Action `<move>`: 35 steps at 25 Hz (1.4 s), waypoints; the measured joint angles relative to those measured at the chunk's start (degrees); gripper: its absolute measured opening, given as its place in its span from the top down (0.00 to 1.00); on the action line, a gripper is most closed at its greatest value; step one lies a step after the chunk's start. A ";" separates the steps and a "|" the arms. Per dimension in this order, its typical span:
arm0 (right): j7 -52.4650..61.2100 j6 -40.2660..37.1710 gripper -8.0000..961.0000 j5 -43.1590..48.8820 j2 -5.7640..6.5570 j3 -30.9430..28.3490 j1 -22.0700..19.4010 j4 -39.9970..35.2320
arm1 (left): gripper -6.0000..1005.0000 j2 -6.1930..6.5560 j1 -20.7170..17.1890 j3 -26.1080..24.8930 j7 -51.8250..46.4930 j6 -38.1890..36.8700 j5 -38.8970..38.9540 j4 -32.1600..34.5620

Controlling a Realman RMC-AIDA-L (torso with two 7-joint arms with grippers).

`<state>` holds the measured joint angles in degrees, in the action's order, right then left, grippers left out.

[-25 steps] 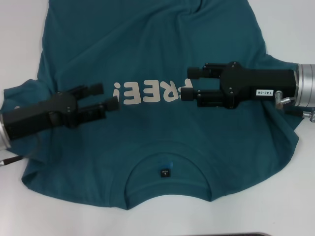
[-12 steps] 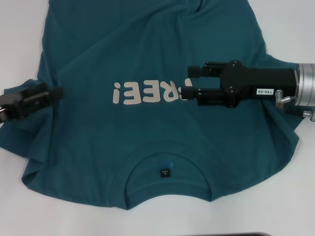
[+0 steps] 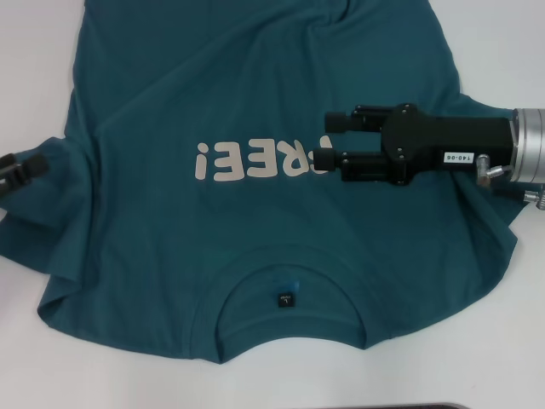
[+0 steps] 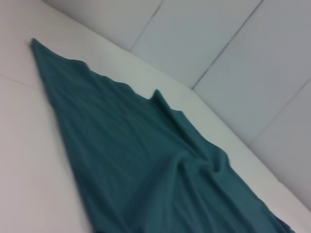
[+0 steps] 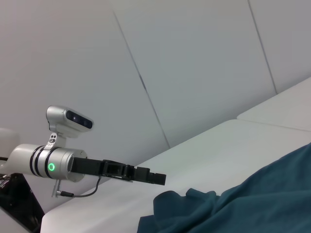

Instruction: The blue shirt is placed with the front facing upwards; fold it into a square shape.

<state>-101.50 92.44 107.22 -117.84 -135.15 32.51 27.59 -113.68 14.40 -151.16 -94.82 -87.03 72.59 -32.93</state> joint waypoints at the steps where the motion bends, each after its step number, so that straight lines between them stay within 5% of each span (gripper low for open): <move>1: 0.00 0.00 0.21 0.00 0.02 0.03 0.01 0.00 | 0.10 0.23 -0.14 -0.11 -0.12 0.08 0.00 -0.01; 35: 0.25 0.20 0.21 0.01 0.16 -0.21 0.06 0.09 | 0.10 0.13 0.22 0.11 -0.21 6.63 -6.00 -0.50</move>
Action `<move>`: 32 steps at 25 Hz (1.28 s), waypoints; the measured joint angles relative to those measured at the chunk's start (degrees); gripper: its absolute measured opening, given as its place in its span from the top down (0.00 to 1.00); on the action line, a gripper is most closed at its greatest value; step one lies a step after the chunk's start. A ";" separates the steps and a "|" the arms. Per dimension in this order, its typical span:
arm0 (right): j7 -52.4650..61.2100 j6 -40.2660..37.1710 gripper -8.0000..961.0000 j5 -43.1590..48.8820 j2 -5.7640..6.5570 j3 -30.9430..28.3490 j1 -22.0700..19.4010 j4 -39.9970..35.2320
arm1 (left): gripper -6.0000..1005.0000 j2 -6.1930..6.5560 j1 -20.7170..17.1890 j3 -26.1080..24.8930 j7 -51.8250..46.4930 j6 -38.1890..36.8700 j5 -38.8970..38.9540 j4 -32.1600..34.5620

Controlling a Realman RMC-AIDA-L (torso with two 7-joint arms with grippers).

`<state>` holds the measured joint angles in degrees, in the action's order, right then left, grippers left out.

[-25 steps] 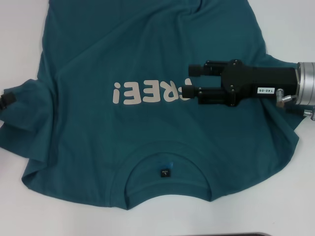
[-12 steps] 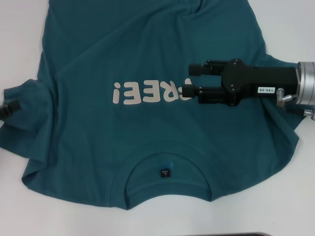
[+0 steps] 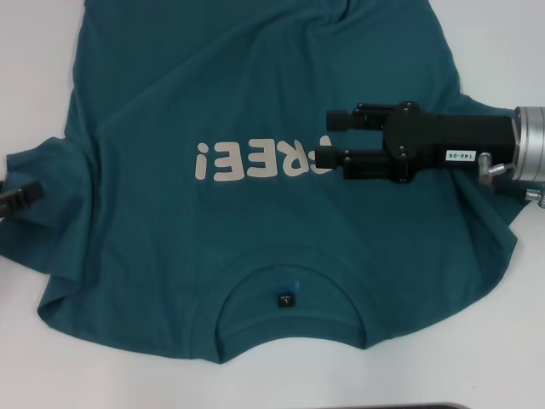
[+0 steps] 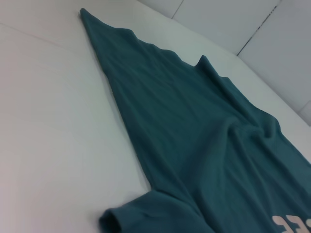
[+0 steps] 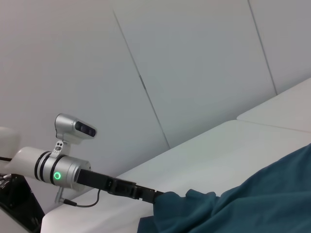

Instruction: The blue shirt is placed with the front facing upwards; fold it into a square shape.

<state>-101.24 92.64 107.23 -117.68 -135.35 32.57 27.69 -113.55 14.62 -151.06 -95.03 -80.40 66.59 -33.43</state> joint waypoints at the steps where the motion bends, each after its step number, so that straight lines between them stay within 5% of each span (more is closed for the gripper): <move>1: 0.00 0.00 0.21 0.00 0.00 0.00 0.01 0.00 | 0.10 0.00 0.06 0.11 -0.02 -0.39 -0.21 -0.12; 15: 0.00 0.15 0.21 -0.57 0.00 -0.09 0.04 0.00 | 0.11 -0.63 1.22 -0.19 -1.91 -0.16 -2.87 -0.81; 21: 0.00 0.17 0.21 -0.66 0.00 -0.09 0.04 0.00 | 0.27 -0.62 1.58 -0.17 -2.68 0.66 -3.41 -0.93; 32: -0.11 0.18 0.21 -1.37 0.02 -0.08 0.04 0.00 | 0.74 -0.61 2.22 -0.28 -2.94 0.64 -4.19 -1.51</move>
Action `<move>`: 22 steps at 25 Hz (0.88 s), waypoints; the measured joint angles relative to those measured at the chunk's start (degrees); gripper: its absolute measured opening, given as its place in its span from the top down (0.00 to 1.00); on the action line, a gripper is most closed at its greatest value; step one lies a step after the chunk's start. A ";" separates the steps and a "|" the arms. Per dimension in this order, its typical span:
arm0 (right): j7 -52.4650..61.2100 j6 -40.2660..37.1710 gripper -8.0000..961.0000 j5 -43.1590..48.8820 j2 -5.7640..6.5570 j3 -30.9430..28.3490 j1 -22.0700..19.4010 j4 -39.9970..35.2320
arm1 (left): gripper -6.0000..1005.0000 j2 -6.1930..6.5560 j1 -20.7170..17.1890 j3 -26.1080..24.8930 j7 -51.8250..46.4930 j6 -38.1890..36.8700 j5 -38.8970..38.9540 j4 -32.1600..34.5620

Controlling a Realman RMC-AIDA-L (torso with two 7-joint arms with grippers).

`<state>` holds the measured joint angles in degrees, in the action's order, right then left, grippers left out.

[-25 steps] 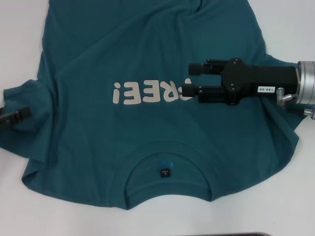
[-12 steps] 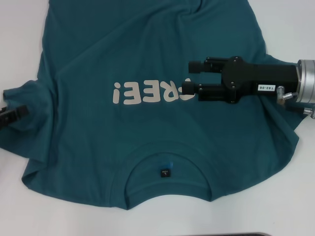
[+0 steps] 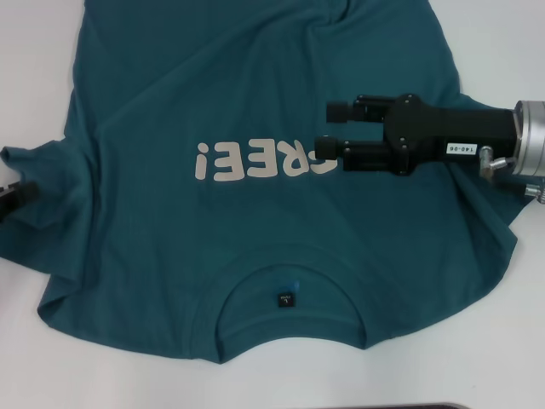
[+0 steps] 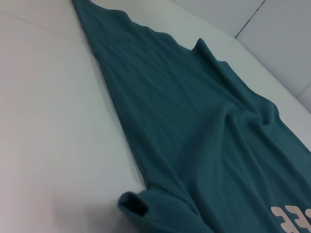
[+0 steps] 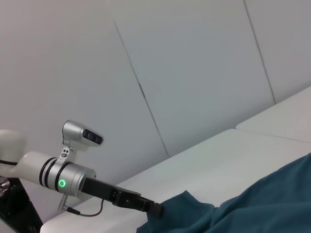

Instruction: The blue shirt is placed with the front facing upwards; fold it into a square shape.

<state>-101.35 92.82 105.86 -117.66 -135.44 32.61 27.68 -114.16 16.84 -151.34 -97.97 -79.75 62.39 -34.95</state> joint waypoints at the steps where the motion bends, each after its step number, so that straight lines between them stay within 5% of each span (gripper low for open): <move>1: -0.03 0.00 0.21 -0.06 0.01 0.00 0.00 0.00 | 0.76 0.00 0.06 0.03 -0.01 -0.06 0.00 -0.03; 8: -0.26 -0.29 0.21 -0.09 0.02 0.00 0.00 0.00 | 0.96 -0.17 0.33 -0.30 -0.99 -0.56 0.12 -0.97; 15: -0.33 -0.52 0.21 -0.14 -0.06 0.00 0.00 0.00 | 0.99 -1.48 -0.57 0.11 -4.71 -0.72 -0.66 -7.61; 22: -0.33 -0.54 0.21 -0.22 -0.28 -0.40 0.04 -0.01 | 0.99 -0.99 -0.98 -0.51 -6.66 -1.24 -1.72 -10.61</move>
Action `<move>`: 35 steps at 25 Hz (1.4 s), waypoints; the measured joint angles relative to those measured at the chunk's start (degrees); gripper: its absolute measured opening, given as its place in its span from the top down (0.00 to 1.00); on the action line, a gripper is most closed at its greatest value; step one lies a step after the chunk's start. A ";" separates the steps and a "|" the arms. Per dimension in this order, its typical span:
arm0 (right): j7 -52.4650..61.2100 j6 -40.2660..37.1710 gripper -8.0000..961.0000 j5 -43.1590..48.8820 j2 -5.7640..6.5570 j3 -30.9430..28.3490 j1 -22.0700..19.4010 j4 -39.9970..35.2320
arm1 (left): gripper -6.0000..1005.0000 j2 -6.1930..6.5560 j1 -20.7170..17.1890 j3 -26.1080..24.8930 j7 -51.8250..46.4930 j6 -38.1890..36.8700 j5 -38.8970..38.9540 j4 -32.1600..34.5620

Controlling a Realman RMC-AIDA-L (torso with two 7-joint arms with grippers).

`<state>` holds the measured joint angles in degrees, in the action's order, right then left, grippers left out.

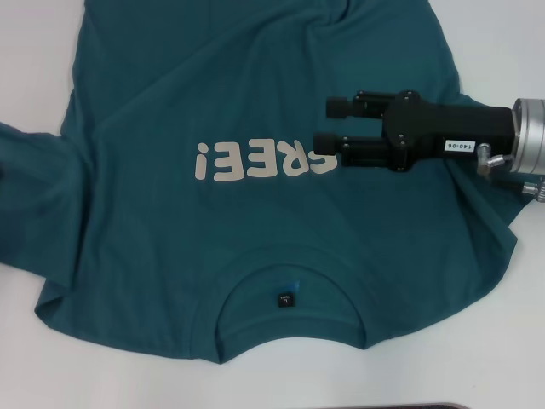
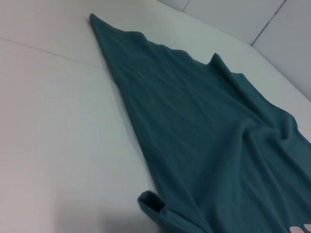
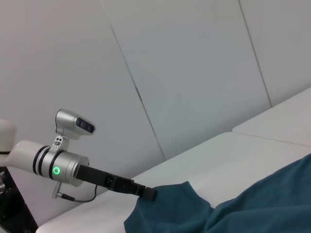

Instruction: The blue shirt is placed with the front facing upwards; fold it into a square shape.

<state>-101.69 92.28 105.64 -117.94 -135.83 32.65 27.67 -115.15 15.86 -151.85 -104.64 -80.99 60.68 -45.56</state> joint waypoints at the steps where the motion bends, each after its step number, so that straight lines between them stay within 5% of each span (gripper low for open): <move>1: 0.02 0.00 0.21 0.00 -0.02 -0.01 0.04 -0.02 | 0.99 0.15 -0.03 -0.18 -0.02 0.01 -0.01 -0.06; 19: 0.44 0.00 0.21 -0.09 -0.06 -0.05 0.60 -0.08 | 0.99 1.34 -0.54 -2.13 -1.89 -0.05 -0.17 -3.71; 29: 0.19 0.06 0.21 -0.49 -0.09 -0.04 0.61 -0.08 | 0.99 0.31 1.50 -1.97 -3.94 -4.18 0.38 -3.98; 35: 0.08 0.10 0.21 -0.53 -0.09 -0.03 0.57 -0.29 | 0.99 -1.34 2.33 -2.05 -8.01 -8.10 0.54 -6.58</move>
<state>-101.60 92.38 105.11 -118.03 -135.87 33.22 27.39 -116.49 18.19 -153.90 -112.65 -89.10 61.22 -52.13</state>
